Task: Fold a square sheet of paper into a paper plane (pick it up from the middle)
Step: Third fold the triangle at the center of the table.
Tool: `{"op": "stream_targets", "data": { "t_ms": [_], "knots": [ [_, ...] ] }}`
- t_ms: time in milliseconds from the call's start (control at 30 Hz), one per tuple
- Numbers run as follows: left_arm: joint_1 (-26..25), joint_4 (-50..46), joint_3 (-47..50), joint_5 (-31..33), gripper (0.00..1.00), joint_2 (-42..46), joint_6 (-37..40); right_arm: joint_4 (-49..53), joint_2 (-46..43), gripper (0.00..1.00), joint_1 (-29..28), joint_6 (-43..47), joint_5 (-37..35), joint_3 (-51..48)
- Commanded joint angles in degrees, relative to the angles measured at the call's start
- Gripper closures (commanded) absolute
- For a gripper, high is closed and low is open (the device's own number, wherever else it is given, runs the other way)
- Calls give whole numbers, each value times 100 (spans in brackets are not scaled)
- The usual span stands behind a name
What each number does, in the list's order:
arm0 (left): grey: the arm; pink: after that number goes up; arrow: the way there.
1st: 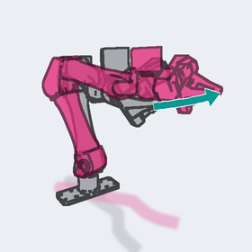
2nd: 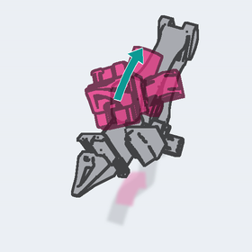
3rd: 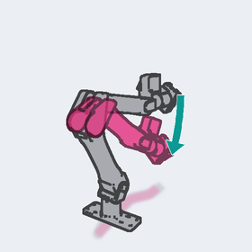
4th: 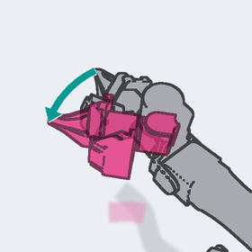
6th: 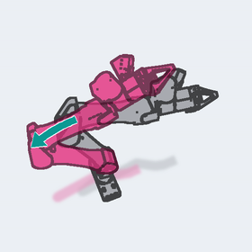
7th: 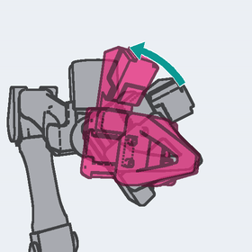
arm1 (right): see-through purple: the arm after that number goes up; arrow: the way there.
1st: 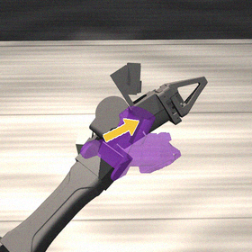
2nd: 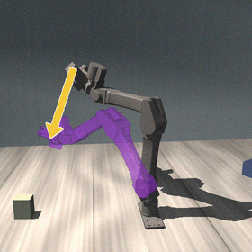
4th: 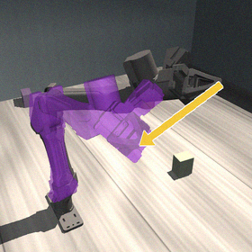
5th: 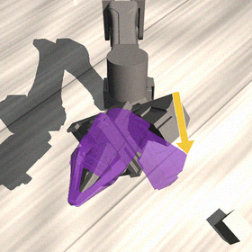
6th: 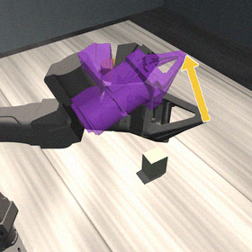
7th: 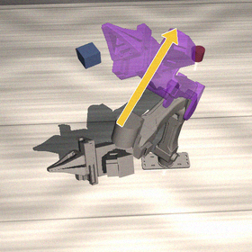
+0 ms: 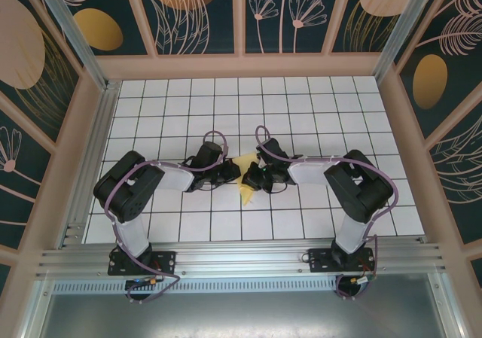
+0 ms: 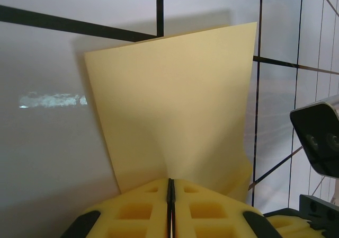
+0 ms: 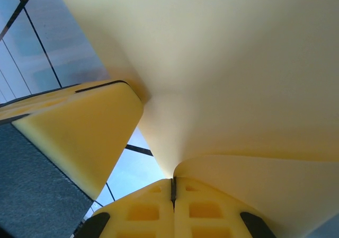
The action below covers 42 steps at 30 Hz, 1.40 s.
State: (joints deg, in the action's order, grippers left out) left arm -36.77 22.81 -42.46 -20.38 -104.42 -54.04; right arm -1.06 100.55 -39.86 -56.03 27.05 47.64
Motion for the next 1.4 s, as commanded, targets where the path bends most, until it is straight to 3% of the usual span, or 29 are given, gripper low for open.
{"op": "stream_targets", "data": {
  "t_ms": [0, 267, 500, 800, 1367],
  "knots": [
    [-25, -204, -68, 52, 90, -114, 170, 229, 34, 100, -48, 162, -85, 115],
    [-30, -197, -70, 44, 90, -122, 175, 266, 14, 98, -55, 178, -173, 61],
    [-24, -206, -70, 47, 89, -103, 168, 78, 32, 90, -66, 146, -34, 38],
    [-23, -207, -52, 52, 90, -89, 165, -304, 38, 91, -66, 15, 147, -89],
    [-29, -198, -52, 53, 89, -93, 175, 185, 100, 91, -92, 204, -178, 27]
  ]
}}
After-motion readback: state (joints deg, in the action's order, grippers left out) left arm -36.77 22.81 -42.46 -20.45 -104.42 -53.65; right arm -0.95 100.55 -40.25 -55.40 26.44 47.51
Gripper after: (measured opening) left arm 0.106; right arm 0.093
